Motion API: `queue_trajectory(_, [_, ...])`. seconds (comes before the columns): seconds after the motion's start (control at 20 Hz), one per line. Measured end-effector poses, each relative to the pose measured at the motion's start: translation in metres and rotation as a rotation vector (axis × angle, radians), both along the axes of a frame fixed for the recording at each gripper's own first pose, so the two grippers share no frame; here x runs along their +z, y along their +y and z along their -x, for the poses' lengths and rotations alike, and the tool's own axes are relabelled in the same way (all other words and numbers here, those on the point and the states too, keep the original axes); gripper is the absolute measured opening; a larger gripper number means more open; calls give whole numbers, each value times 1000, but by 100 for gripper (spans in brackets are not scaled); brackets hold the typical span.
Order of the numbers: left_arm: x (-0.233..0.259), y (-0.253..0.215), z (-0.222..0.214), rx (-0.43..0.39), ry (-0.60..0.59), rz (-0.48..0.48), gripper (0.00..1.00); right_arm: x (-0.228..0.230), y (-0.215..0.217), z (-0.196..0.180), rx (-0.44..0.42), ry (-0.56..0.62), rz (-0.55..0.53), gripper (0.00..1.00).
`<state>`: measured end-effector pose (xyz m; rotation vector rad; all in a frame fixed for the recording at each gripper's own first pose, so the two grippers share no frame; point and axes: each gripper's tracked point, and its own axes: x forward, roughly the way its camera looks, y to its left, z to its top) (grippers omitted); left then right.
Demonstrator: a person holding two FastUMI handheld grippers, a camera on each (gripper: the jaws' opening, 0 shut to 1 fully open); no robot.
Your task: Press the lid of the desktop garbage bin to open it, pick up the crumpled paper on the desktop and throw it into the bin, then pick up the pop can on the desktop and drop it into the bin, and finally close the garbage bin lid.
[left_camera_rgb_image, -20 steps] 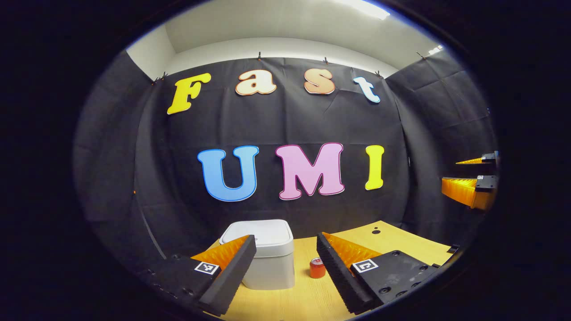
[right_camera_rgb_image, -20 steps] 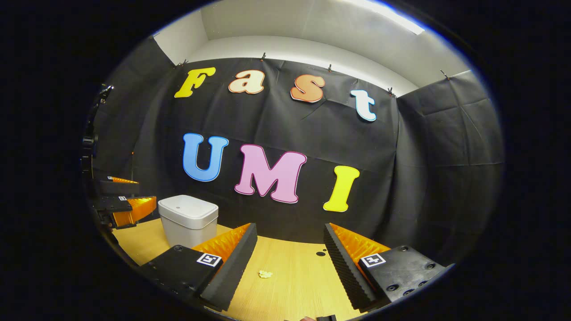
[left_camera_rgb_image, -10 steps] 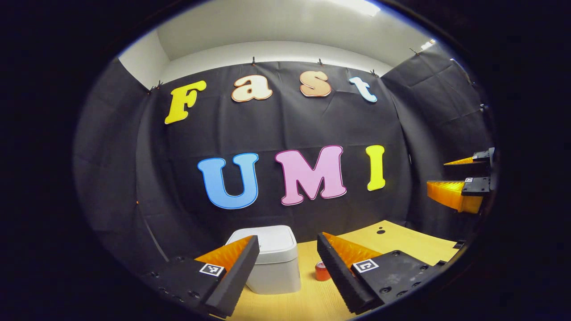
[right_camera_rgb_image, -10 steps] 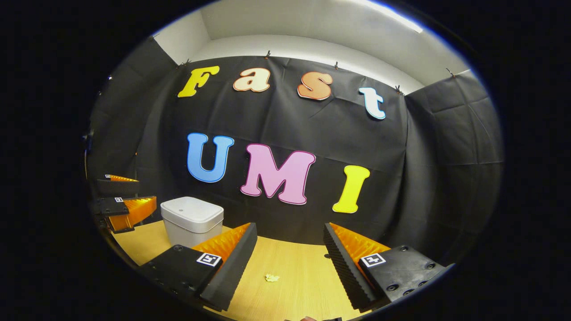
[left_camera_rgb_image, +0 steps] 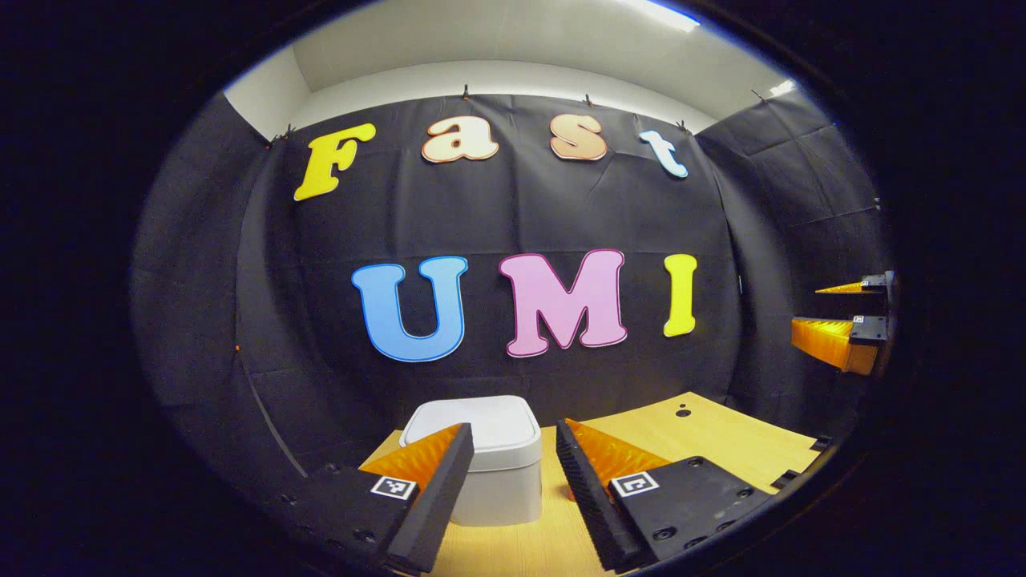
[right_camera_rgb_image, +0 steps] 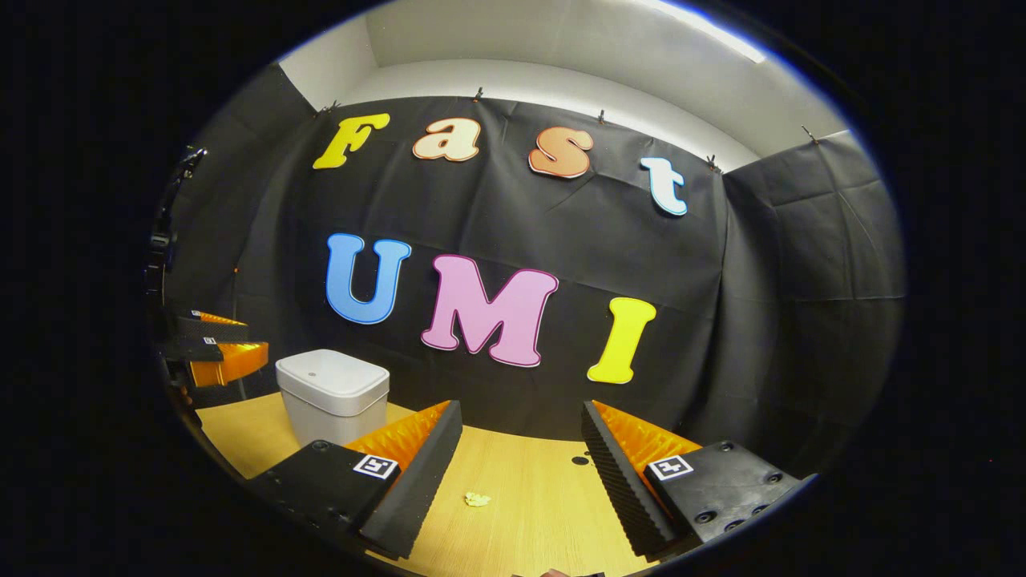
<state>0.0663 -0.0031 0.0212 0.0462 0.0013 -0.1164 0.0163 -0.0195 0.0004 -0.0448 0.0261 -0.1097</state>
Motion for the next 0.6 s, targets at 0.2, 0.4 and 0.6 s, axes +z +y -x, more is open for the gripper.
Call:
queue_trajectory(0.2, [-6,17,-22,-26,22,-8,23,-3,-2,-4,-42,8,-8,97])
queue_trajectory(0.4, [-31,36,-60,-33,134,-1,5,-8,-3,-11,-53,18,-10,96])
queue_trajectory(0.6, [-48,45,-116,-38,251,47,5,-10,-8,-33,2,14,10,97])
